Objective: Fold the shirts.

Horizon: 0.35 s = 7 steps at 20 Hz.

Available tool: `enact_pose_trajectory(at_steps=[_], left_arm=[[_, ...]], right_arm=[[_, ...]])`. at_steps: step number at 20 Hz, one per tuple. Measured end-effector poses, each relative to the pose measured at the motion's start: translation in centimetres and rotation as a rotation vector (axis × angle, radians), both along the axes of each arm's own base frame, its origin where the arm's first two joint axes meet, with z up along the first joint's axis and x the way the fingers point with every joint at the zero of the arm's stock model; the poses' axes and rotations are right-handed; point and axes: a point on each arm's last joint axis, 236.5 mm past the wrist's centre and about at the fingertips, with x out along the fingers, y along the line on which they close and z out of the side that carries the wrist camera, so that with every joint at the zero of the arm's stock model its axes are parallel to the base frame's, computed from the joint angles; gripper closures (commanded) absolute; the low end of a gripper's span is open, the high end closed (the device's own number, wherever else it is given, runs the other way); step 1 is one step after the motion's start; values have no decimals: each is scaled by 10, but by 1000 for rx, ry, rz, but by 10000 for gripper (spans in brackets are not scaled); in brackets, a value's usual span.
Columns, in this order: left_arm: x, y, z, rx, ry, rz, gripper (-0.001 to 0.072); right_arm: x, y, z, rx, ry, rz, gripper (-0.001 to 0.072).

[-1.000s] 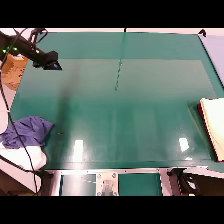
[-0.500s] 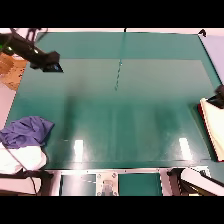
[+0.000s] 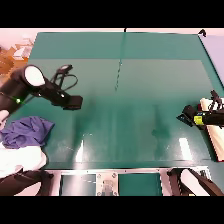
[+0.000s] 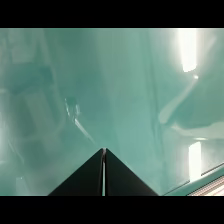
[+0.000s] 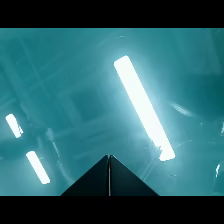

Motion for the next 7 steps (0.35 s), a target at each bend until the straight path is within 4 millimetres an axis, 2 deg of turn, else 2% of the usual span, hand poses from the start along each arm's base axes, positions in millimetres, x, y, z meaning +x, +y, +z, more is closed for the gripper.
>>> enact_pose_trajectory(at_steps=[7], left_arm=[[-18,-4,-11,2,40,-11,682]], right_arm=[[-1,6,-1,15,-6,3,696]])
